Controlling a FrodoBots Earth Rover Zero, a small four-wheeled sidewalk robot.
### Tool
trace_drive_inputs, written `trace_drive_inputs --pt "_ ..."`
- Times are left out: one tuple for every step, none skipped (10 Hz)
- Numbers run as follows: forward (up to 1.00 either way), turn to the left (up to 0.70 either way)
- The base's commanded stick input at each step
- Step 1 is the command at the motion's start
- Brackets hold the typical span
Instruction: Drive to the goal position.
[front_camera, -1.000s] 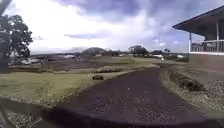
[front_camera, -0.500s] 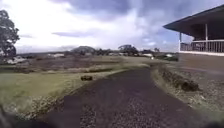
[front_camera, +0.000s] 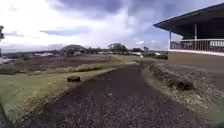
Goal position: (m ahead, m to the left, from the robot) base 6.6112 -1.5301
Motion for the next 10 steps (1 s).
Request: trace_drive_inputs --pt "0.50 0.00" --pt "0.50 0.00" --pt "0.50 0.00" --pt "0.50 0.00" --pt "0.50 0.00" --pt "0.50 0.00" --pt "0.50 0.00" --pt "0.50 0.00" --pt "0.50 -0.15" --pt "0.50 -0.39"
